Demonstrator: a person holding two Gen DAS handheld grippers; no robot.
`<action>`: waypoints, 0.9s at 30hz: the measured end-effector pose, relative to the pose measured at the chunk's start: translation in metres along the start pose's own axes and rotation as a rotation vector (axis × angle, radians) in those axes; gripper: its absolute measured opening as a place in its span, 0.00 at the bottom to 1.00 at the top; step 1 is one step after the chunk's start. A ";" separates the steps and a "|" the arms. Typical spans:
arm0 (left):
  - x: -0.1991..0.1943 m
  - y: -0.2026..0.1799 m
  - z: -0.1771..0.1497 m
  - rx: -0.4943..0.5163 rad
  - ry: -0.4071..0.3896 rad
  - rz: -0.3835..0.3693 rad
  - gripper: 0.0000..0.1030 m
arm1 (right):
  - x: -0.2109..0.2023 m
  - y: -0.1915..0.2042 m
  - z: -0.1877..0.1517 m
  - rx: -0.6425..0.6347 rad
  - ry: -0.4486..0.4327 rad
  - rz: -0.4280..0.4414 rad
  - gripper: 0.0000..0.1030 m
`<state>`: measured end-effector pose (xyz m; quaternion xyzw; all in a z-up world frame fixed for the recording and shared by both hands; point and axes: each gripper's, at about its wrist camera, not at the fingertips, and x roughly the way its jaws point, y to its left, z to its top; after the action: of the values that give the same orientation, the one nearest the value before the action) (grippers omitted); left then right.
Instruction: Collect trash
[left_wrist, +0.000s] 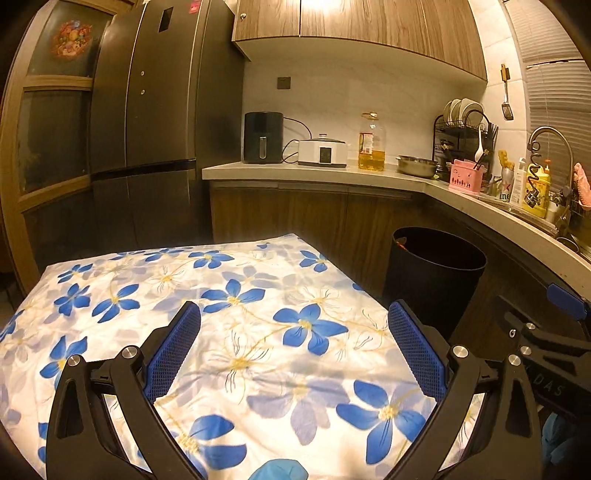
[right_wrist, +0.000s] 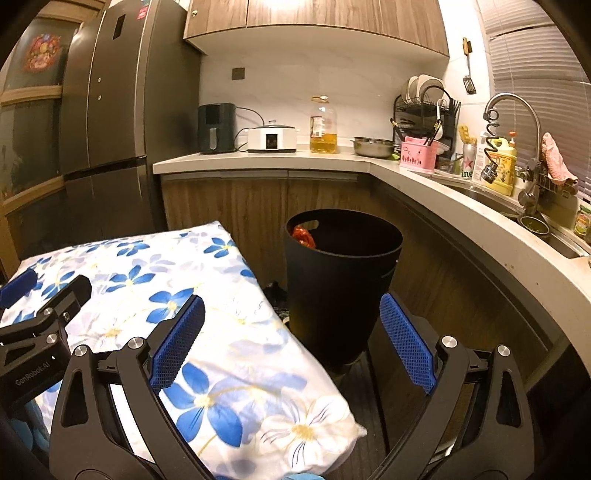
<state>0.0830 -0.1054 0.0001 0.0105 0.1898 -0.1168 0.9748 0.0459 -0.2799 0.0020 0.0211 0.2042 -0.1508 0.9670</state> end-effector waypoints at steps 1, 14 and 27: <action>-0.002 0.001 -0.001 0.001 0.002 -0.001 0.94 | -0.003 0.002 -0.001 -0.003 0.000 0.002 0.92; -0.023 0.008 -0.012 0.002 -0.004 -0.003 0.94 | -0.027 0.012 -0.007 -0.014 -0.026 0.007 0.92; -0.030 0.017 -0.013 -0.018 -0.004 0.001 0.94 | -0.034 0.019 -0.007 -0.023 -0.040 0.006 0.92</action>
<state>0.0552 -0.0814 -0.0011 0.0017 0.1890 -0.1146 0.9753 0.0196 -0.2513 0.0084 0.0074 0.1864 -0.1460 0.9715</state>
